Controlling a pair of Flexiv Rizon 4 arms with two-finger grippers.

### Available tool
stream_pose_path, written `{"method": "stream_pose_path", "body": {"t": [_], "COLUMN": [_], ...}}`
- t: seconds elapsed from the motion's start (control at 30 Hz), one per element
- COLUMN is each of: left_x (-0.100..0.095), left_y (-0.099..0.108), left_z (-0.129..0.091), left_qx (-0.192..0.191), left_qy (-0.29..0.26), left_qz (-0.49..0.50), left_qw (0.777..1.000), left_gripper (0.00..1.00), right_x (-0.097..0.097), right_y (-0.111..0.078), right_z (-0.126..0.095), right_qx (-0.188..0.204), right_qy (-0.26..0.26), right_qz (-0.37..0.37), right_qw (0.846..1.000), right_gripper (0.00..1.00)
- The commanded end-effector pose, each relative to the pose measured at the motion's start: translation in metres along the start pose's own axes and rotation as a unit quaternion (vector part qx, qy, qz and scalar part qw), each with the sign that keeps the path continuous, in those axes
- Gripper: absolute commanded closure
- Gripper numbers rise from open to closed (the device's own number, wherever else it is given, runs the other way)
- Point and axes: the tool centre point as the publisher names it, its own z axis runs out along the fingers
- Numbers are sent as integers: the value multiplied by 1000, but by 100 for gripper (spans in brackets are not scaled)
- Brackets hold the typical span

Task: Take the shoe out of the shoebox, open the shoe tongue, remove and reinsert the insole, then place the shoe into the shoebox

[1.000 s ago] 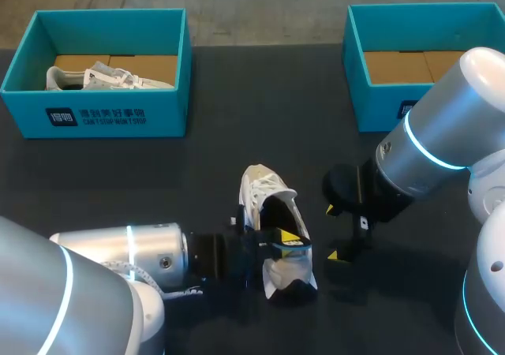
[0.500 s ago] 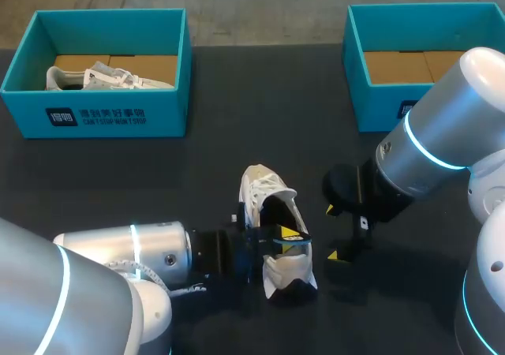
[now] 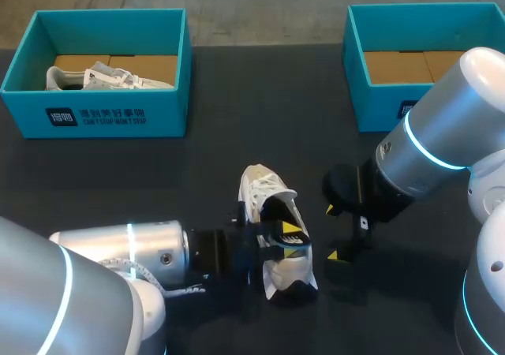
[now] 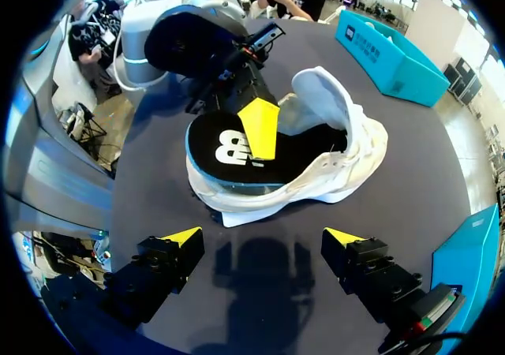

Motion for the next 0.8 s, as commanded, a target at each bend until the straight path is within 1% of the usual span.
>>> {"method": "stream_pose_path", "body": {"t": [0.03, 0.27, 0.33, 0.37, 0.43, 0.8], "left_x": [3, 5, 5, 5, 5, 5], "left_y": [-6, -7, -7, -7, -6, 5], "left_z": [-9, -8, -8, -8, -6, 0], "left_qx": [2, -1, -1, -2, -4, -13], "left_qy": [1, 9, 10, 10, 10, 13], "left_qz": [0, -1, -1, -1, 2, 6], "left_qw": [1000, 1000, 1000, 1000, 1000, 1000], "left_gripper": [76, 75, 77, 80, 100, 100], "right_x": [1, 1, 1, 1, 1, 1], "right_y": [0, 0, 0, 0, 0, 0], "right_z": [2, 2, 2, 2, 2, 2], "right_qx": [0, 0, 0, 0, 0, 0], "right_qy": [-2, -2, -2, -2, -2, -2], "right_qz": [0, 0, 0, 0, 0, 0], "right_qw": [1000, 1000, 1000, 1000, 1000, 1000], "right_gripper": [0, 0, 0, 0, 0, 0]}}
